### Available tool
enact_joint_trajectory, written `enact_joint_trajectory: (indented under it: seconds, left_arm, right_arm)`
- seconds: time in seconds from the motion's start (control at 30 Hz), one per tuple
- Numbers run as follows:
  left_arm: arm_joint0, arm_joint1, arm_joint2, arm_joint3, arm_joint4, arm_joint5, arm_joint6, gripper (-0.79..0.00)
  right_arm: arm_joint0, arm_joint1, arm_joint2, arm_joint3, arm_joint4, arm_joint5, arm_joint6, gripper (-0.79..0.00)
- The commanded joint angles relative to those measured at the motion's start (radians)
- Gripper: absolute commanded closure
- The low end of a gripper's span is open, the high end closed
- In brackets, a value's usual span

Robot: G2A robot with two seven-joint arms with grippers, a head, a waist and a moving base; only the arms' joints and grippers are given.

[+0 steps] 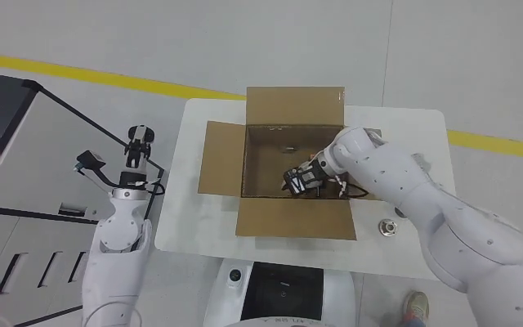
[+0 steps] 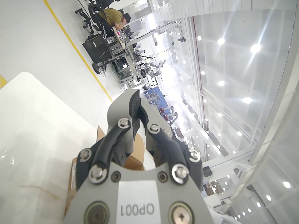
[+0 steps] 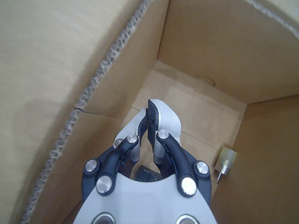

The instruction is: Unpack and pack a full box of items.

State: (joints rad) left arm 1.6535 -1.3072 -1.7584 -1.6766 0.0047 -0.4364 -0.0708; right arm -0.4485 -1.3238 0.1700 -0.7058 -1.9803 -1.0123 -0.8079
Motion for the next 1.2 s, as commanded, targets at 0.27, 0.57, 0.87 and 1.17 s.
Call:
enact_joint_trajectory:
  seconds: [0.27, 0.57, 0.87, 1.17]
  left_arm:
    - [-0.022, 0.001, -0.006, 0.014, 0.001, -0.001, -0.002, 0.0]
    - [-0.022, 0.001, -0.004, 0.019, 0.0, -0.005, -0.001, 0.0]
    - [-0.015, 0.0, -0.013, 0.013, -0.01, -0.001, 0.005, 0.0]
    - [-0.011, 0.0, -0.024, 0.013, -0.018, 0.005, 0.022, 0.0]
  right_arm:
    - [-0.031, 0.111, 0.0, -0.226, -0.04, 0.0, 0.0, 0.0]
    - [0.017, 0.143, 0.0, -0.111, 0.189, 0.0, 0.139, 0.0]
    - [0.052, 0.136, 0.0, -0.154, 0.522, 0.0, 0.554, 0.0]
    - [0.065, 0.07, 0.001, -0.135, 0.792, 0.0, 0.946, -0.785]
